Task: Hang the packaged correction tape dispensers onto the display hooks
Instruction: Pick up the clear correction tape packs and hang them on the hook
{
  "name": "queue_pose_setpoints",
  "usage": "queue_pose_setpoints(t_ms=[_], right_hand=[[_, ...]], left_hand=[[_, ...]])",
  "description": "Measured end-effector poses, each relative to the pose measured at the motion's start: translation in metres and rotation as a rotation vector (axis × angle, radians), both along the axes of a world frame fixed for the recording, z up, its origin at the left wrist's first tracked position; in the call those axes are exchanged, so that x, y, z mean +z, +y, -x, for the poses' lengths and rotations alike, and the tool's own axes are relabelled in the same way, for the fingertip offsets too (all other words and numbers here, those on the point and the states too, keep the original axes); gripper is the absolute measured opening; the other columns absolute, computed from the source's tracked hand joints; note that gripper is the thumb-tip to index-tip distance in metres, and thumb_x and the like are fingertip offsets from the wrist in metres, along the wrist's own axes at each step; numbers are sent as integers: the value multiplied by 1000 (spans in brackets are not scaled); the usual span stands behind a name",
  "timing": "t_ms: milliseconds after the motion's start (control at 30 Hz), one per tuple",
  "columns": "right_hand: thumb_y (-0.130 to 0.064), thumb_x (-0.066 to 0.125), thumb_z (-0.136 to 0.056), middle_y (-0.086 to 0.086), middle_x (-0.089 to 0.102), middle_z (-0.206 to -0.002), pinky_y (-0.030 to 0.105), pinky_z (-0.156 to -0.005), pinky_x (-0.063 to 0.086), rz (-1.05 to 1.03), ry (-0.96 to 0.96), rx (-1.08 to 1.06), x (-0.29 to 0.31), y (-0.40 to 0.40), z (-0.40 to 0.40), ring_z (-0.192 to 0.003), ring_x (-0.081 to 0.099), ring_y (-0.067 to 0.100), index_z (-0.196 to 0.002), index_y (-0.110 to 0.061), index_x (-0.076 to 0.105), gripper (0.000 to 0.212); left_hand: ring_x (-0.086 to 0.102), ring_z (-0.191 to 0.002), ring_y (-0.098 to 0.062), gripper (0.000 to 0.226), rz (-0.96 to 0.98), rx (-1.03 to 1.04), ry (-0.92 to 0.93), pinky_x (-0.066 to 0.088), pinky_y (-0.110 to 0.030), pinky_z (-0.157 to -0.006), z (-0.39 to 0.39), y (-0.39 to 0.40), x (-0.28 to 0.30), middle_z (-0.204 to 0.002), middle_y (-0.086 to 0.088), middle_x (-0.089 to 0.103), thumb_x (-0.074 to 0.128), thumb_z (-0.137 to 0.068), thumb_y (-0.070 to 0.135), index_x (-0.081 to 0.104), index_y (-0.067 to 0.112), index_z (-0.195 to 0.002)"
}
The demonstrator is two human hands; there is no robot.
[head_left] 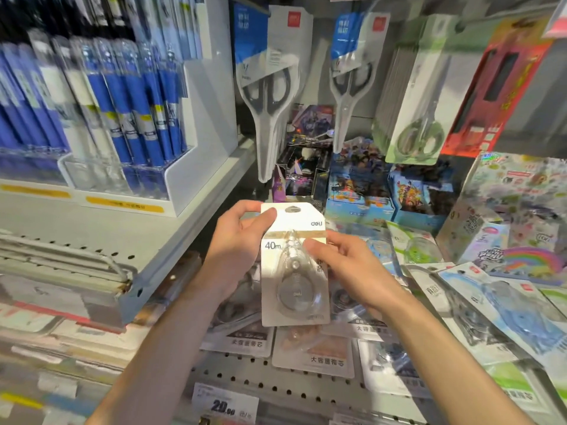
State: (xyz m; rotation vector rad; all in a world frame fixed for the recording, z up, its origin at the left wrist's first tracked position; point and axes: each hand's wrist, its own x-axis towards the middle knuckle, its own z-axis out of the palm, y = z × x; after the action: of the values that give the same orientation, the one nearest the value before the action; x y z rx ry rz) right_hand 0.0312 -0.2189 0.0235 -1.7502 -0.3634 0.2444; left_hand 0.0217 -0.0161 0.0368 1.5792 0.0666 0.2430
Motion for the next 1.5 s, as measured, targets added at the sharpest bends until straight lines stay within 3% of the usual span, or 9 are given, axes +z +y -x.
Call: queue_pose_setpoints(t_ms=[133, 267, 433, 633, 767, 933, 1067, 1300, 1500], right_hand=[[-22, 60, -105, -1, 83, -105, 39, -81, 62, -109, -14, -154, 8, -4, -5, -98, 78, 25, -115, -20, 75, 19], [-28, 60, -105, -10, 83, -101, 20, -78, 56, -123, -34, -312, 11, -28, -20, -94, 77, 4, -111, -22, 76, 18], [-36, 63, -102, 1, 78, -119, 44, -107, 50, -134, 47, -474, 1, -57, -32, -113, 70, 15, -128, -15, 69, 35], [-34, 55, -105, 4, 76, -122, 53, -111, 48, -148, 121, -548, -12, -75, -39, -116, 69, 27, -135, -16, 64, 36], [-37, 54, -105, 8, 65, -141, 53, -112, 47, -191, 216, -572, -16, -80, -43, -128, 62, 31, -151, -14, 48, 52], [-31, 49, -108, 12, 64, -118, 32, -72, 49, -209, 283, -568, -14, -78, -41, -96, 61, 27, -152, -9, 44, 50], [-29, 43, -109, 29, 69, -128, 57, -100, 55, -232, 308, -502, -3, -61, -34, -118, 67, 46, -141, -12, 55, 38], [-22, 79, -91, 7, 83, -103, 34, -67, 64, -356, 283, -269, 13, -43, -13, -92, 81, 25, -115, -14, 72, 26], [-15, 83, -87, 8, 82, -110, 43, -92, 62, -375, 240, -247, 13, -45, -4, -102, 79, 26, -123, -11, 70, 38]], left_hand=[[74, -69, -5, 15, 8, -76, 15, 55, -19, -55, -9, -11, -1, -85, 5, 80, 66, -98, 34, 69, 21, -106], [71, -74, -7, 19, -227, 7, 121, 60, -28, -67, -27, -17, -17, -87, 4, 75, 67, -96, 38, 68, 23, -107], [60, -103, -19, 65, -888, 46, 216, 50, -35, -86, -52, -30, -33, -118, 1, 59, 65, -79, 71, 61, 25, -125], [48, -129, -26, 86, -1072, 80, 265, 46, -40, -97, -68, -42, -40, -135, -7, 52, 61, -69, 85, 60, 20, -126], [55, -116, -27, 57, -1029, 73, 224, 49, -40, -89, -64, -41, -34, -123, -7, 61, 64, -69, 80, 63, 27, -90], [47, -121, -12, 80, -796, 25, 137, 44, -37, -101, -42, -39, -24, -130, 11, 43, 69, -62, 82, 58, 35, -125], [48, -114, -6, 88, -624, -41, 68, 43, -34, -97, -23, -46, -17, -129, 23, 43, 72, -54, 81, 48, 47, -131], [54, -117, -5, 92, -601, -136, 14, 48, -34, -98, -7, -57, -17, -129, 22, 49, 76, -54, 74, 45, 45, -136], [75, -93, -6, 73, -178, -234, 108, 58, -24, -77, -2, -57, -12, -115, 6, 73, 91, -72, 38, 52, 29, -133]])
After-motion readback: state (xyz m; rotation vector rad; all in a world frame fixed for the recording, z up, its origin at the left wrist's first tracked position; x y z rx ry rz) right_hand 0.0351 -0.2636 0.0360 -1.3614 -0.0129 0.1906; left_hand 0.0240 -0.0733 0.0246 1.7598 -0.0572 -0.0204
